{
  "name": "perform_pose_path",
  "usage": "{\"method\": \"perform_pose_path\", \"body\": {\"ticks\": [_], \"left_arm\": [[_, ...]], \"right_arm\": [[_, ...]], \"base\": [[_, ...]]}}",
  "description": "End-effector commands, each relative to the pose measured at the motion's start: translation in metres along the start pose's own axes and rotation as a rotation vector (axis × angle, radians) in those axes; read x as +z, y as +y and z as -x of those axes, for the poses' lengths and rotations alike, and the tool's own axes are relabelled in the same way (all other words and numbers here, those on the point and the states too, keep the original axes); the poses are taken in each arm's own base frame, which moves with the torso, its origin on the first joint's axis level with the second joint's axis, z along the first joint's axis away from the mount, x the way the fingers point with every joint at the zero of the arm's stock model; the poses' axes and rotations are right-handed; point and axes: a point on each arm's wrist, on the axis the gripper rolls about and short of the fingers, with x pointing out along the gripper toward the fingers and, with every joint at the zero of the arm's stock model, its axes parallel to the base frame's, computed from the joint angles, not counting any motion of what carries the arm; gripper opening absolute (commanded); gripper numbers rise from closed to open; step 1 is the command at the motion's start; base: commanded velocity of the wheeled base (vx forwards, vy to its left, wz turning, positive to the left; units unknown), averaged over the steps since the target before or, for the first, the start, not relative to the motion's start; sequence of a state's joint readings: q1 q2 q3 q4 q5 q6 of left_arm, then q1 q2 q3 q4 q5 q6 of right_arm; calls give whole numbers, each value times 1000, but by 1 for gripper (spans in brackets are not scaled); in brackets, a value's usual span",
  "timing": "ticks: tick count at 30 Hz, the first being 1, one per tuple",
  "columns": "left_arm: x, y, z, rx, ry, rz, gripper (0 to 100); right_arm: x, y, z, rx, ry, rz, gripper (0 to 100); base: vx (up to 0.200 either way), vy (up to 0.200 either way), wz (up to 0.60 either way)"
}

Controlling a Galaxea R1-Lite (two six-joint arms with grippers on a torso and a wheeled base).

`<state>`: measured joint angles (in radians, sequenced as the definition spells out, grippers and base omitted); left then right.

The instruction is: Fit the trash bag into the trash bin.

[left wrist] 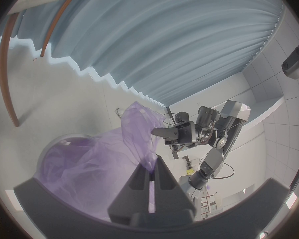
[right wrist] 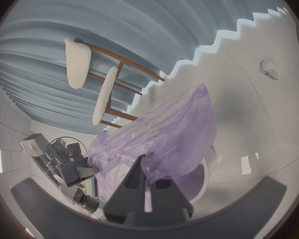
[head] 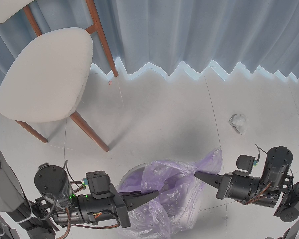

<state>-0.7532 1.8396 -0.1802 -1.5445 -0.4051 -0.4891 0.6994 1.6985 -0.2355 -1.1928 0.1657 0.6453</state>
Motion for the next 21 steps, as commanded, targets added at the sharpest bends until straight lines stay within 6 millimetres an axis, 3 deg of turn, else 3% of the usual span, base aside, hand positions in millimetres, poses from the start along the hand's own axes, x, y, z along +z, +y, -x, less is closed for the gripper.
{"method": "perform_pose_path", "body": {"ticks": [1, 9, 21], "left_arm": [[-9, 9, -14, 12, 39, 24, 0], [1, 35, -21, 88, -13, 35, 0], [13, 59, -7, 183, -70, 52, 0]], "right_arm": [[-2, -12, -4, -49, 12, 5, 0], [-12, -28, -21, -92, 51, -13, 0], [-25, -46, -47, -126, -10, -57, 0]], "base": [[0, 0, 0], [0, 0, 0], [0, 0, 0]]}}
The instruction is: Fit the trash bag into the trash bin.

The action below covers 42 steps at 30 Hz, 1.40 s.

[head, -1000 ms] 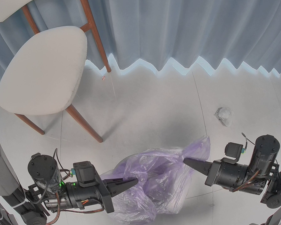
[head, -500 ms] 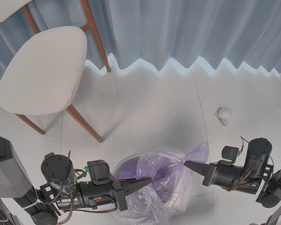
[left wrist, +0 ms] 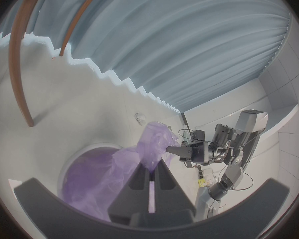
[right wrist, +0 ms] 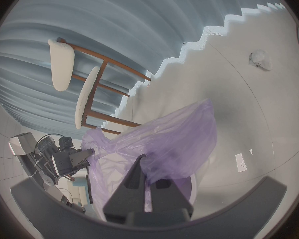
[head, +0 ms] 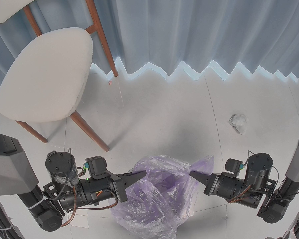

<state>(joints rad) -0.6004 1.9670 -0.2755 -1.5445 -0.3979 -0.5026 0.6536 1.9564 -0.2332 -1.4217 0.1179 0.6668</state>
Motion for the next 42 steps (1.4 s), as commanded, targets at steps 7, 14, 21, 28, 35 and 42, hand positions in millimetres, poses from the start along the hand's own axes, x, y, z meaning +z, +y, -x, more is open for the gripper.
{"method": "perform_pose_path", "body": {"ticks": [7, 14, 21, 28, 35, 42], "left_arm": [[3, 13, 3, 46, -14, 13, 0], [4, 28, 1, 87, -23, 25, 0], [9, 38, 0, 114, -44, 32, 0], [10, 41, 0, 122, -49, 33, 0], [8, 39, 0, 116, -43, 33, 0], [9, 37, 1, 111, -45, 29, 0]], "right_arm": [[-1, -10, -15, -9, -41, -52, 0], [15, -18, -22, -18, -111, -82, 0], [17, -27, -31, -19, -142, -106, 0], [23, -32, -36, -31, -169, -112, 0], [24, -30, -35, -24, -173, -112, 0], [24, -28, -34, -17, -175, -107, 0]], "base": [[0, 0, 0], [0, 0, 0], [0, 0, 0], [0, 0, 0], [0, 0, 0], [0, 0, 0]]}}
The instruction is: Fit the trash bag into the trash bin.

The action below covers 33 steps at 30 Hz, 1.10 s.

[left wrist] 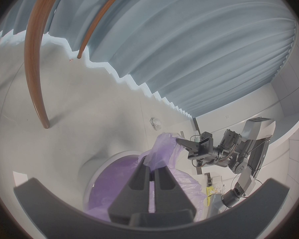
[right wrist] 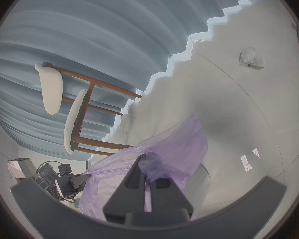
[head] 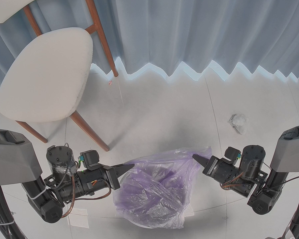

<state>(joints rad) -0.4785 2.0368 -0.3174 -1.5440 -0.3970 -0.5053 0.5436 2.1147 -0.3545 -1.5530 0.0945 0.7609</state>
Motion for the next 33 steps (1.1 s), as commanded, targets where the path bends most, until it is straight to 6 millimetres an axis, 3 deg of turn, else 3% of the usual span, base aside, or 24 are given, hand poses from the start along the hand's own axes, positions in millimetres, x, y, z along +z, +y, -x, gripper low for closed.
{"method": "perform_pose_path", "body": {"ticks": [1, 6, 7, 13, 14, 16, 23, 33], "left_arm": [[1, -1, 1, -3, -2, -2, 0], [-1, -2, 1, -6, 5, -1, 0], [-1, -2, 1, -6, 3, -2, 0], [0, -1, 0, -2, -1, -2, 0], [-1, -1, 0, -2, 4, 0, 0], [-1, -2, 0, -3, 5, -1, 0], [-2, -2, 1, 0, 5, -2, 0], [0, -2, 1, 4, -4, -4, 0]], "right_arm": [[3, 4, 2, 21, -18, 3, 0], [3, 7, 4, 27, -15, 6, 0], [3, 7, 4, 29, -15, 5, 100], [8, 20, 12, 72, -34, -25, 100], [10, 35, 22, 121, -31, -76, 100], [6, 39, 24, 128, -15, -73, 100], [0, 37, 21, 119, 7, -63, 100], [1, 39, 28, 104, 24, -63, 100]], "base": [[0, 0, 0], [0, 0, 0], [0, 0, 0], [0, 0, 0], [0, 0, 0], [0, 0, 0], [0, 0, 0], [-200, 0, 0]]}}
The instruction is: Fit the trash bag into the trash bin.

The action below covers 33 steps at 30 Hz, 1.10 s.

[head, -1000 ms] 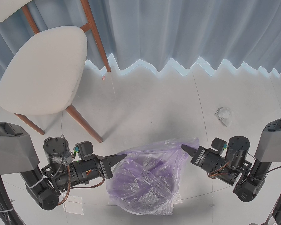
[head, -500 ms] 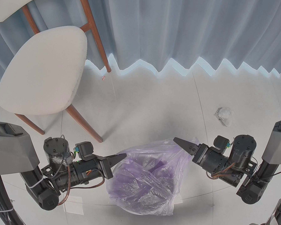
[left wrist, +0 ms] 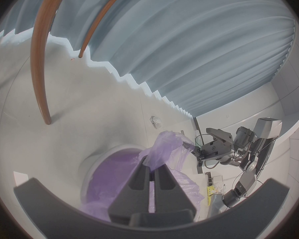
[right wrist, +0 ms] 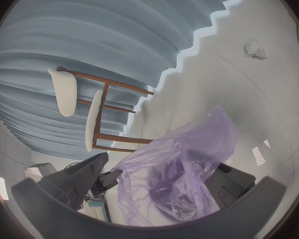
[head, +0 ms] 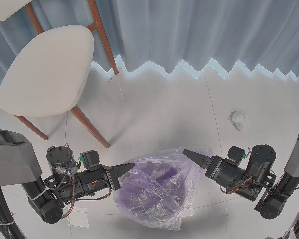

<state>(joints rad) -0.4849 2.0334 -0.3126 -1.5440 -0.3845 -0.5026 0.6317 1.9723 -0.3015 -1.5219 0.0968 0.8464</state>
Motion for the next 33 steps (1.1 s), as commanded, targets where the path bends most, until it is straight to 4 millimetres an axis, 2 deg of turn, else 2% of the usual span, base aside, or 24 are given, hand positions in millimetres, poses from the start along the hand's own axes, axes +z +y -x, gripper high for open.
{"method": "perform_pose_path", "body": {"ticks": [1, 8, 17, 22, 25, 28, 30, 31, 33], "left_arm": [[1, 0, 0, -2, -3, -1, 0], [1, -1, 0, -3, -5, -3, 0], [-1, 0, 0, 0, 3, -3, 0], [-1, -1, -1, -4, 2, -7, 0], [6, 0, -1, 8, -33, -8, 0], [28, -2, -3, 46, -155, 4, 0], [29, -3, -3, 46, -159, 8, 0], [44, -10, -2, 29, -231, 65, 0], [48, -13, 0, 14, -250, 99, 0]], "right_arm": [[4, 3, 5, -10, 5, 2, 100], [13, 10, 20, -52, 68, 30, 100], [8, 8, 21, -74, 103, 27, 100], [2, 14, 25, -54, 124, 34, 100], [-3, 20, 26, -35, 150, 34, 100], [-16, 17, 19, -92, 237, 17, 100], [-16, 17, 19, -93, 238, 16, 100], [-17, 15, 6, -104, 242, -7, 100], [-16, 13, -1, -113, 237, -15, 100]], "base": [[-200, 0, 0], [-200, 0, 0], [0, 0, 0], [0, 0, 0], [0, 0, 0], [0, 0, 0], [0, 0, 0], [0, 0, 0], [0, 0, 0]]}}
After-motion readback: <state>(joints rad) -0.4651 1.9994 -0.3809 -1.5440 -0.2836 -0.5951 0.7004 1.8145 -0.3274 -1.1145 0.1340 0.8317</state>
